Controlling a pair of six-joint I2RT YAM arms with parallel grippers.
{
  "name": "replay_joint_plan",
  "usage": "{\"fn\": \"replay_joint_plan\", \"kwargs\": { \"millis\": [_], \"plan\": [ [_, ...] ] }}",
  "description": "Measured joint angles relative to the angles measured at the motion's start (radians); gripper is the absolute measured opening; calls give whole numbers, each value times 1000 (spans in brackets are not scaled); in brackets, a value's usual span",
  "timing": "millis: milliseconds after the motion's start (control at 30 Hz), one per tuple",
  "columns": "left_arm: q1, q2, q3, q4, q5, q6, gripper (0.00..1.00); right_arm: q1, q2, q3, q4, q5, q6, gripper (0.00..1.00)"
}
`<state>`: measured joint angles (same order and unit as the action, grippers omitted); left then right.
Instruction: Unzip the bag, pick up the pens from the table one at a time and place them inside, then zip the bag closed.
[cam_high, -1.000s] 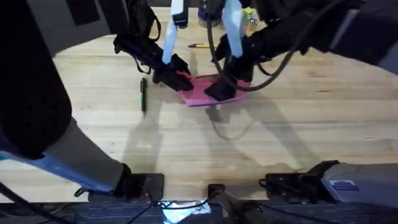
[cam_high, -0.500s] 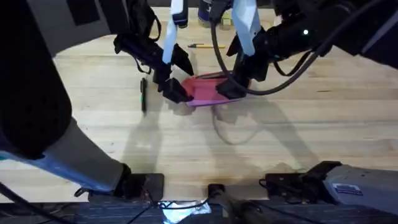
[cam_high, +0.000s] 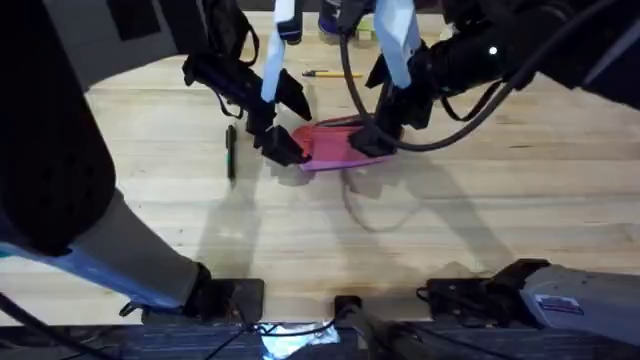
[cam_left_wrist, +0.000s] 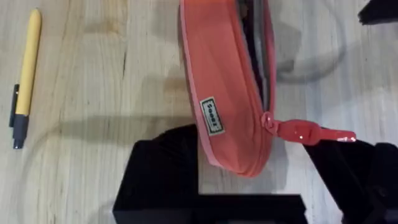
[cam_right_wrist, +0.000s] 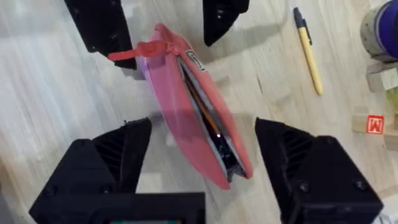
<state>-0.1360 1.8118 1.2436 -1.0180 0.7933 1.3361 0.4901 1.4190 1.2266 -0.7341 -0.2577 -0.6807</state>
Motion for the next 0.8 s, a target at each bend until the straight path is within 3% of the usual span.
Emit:
{"fn": "replay_joint_plan", "kwargs": {
  "millis": [167,333,633,800],
  "plan": [
    [3,0,28,-34,0,0,994,-32,-32,0,0,0,0,996],
    [14,0,99,-150,0,0,996,-68,-64,1,0,0,0,996],
    [55,0,311,-404,0,0,995,-72,-64,1,0,0,-8,996],
    [86,-11,435,-480,-4,0,995,-72,-64,1,2,0,-9,996]
  ]
}}
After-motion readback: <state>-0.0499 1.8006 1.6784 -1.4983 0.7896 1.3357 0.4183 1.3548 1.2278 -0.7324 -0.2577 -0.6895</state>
